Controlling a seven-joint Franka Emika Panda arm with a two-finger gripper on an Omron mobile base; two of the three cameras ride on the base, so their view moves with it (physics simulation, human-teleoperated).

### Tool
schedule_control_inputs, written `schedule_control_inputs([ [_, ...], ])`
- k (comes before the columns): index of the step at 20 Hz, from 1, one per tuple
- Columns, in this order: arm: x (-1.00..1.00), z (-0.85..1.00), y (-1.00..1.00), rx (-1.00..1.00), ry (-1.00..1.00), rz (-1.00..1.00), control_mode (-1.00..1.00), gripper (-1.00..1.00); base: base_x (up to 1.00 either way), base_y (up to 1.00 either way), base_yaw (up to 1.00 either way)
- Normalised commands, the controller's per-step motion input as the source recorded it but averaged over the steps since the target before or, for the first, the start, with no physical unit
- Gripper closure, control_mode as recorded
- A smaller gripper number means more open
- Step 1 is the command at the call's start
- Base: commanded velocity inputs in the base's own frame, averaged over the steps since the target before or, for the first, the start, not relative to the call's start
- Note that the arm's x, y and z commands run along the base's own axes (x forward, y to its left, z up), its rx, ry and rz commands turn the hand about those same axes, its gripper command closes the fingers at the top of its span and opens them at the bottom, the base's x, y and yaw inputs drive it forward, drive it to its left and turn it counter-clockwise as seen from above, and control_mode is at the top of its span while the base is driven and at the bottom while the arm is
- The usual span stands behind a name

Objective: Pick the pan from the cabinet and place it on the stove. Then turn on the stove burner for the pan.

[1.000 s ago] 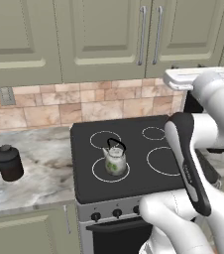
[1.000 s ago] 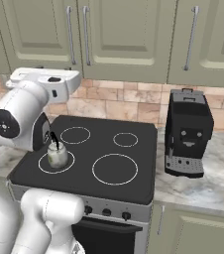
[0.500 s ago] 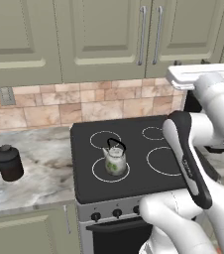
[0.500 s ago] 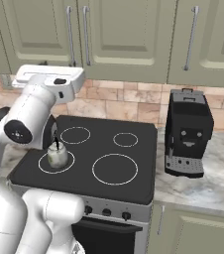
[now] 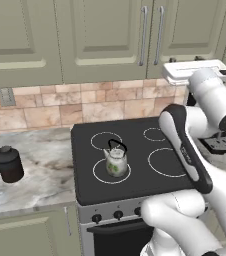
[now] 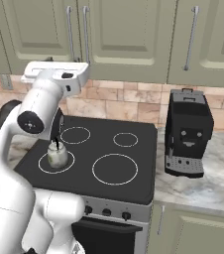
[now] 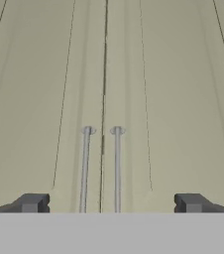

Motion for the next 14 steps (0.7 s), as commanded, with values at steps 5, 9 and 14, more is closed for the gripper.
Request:
schedule_control_inputs([
  [5,0.42,0.03,0.0,-0.01,0.04,0.0,-1.0,-1.0,0.0,0.0,0.0],
  [9,0.41,0.0,0.0,0.0,0.01,0.0,-1.0,-1.0,0.0,0.0,0.0],
  [14,0.39,0.0,0.0,0.0,0.01,0.0,-1.0,-1.0,0.0,0.0,0.0],
])
